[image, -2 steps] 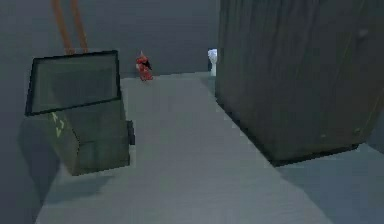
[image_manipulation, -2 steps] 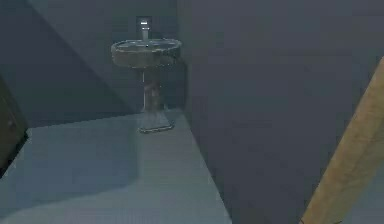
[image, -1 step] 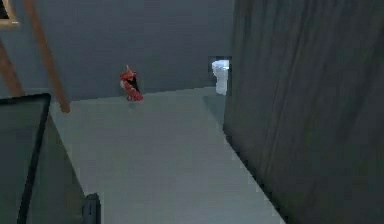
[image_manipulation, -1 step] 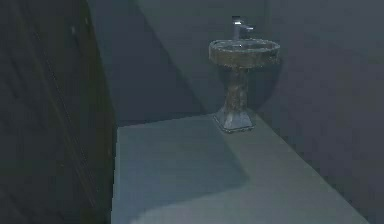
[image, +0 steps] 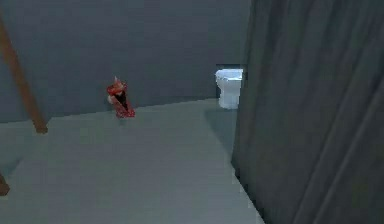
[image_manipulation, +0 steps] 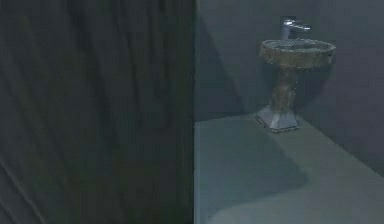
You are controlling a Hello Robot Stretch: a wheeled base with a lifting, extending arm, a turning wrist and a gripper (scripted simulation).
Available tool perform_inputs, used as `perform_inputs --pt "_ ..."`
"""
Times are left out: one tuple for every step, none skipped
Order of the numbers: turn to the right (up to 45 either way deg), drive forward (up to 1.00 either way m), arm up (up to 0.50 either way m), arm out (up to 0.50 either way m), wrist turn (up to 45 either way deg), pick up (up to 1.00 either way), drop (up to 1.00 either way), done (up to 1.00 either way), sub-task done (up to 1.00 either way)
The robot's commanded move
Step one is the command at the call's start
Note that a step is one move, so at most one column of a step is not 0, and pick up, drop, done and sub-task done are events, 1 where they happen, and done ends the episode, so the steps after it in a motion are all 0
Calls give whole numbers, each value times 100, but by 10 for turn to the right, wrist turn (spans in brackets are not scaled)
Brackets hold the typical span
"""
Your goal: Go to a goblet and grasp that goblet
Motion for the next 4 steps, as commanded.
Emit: perform_inputs --pt "-120 0 0 0 0 0 0 0 0" --pt "0 75 0 0 0 0 0 0 0" --pt "-390 0 0 0 0 0 0 0 0" --pt "0 100 0 0 0 0 0 0 0"
